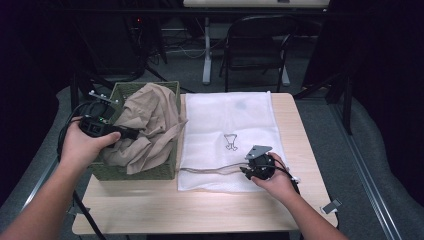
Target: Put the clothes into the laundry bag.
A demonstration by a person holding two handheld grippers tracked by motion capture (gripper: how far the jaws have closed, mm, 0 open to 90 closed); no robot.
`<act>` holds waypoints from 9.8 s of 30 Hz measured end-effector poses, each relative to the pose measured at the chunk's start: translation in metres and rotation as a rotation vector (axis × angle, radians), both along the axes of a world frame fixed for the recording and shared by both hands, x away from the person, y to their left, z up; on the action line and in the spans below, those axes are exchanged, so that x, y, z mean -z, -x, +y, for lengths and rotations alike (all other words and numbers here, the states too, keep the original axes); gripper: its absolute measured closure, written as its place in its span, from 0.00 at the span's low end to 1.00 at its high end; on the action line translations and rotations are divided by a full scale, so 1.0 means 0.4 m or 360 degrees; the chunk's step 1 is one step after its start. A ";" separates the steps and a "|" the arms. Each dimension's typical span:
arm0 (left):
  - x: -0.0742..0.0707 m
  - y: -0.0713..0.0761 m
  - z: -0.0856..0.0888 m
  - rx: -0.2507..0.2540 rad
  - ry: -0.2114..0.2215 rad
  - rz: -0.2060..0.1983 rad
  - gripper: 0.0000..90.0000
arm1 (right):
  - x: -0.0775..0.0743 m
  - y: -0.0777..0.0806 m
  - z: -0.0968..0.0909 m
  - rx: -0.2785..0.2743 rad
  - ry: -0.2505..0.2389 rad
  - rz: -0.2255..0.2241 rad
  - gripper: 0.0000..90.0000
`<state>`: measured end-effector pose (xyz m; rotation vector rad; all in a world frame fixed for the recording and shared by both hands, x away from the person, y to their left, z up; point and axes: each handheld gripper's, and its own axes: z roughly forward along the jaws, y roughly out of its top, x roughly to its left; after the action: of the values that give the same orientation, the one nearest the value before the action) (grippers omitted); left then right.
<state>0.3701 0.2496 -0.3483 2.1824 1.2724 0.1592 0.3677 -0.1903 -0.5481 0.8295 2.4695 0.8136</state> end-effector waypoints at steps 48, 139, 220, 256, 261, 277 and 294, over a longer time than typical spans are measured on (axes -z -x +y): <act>0.025 0.067 -0.060 0.0170 0.0040 -0.0002 0.71 | -0.038 -0.052 0.044 -0.0033 -0.0079 -0.0047 0.97; 0.349 0.161 -0.336 0.0655 0.0049 0.0064 0.71 | -0.203 -0.115 0.058 0.0033 -0.0286 -0.0030 0.97; 0.461 0.132 -0.383 0.0681 -0.0024 0.0187 0.71 | -0.372 -0.120 0.051 0.0068 -0.0475 -0.0231 0.96; 0.376 0.014 -0.417 0.0466 0.0150 0.0112 0.71 | -0.349 -0.090 0.078 -0.0025 -0.0473 -0.0212 0.96; 0.380 -0.009 -0.428 0.0415 0.0170 0.0108 0.71 | -0.347 -0.091 0.075 -0.0023 -0.0476 -0.0204 0.96; 0.370 -0.054 -0.486 0.0354 0.0156 0.0046 0.71 | -0.343 -0.084 0.081 -0.0039 -0.0499 -0.0204 0.96; 0.398 -0.080 -0.513 0.0241 0.0156 -0.0026 0.71 | -0.339 -0.080 0.084 -0.0053 -0.0507 -0.0202 0.96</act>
<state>0.4019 0.0443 -0.5075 2.1785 1.0780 0.0525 0.3998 -0.1566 -0.4124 0.8150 2.2806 1.2541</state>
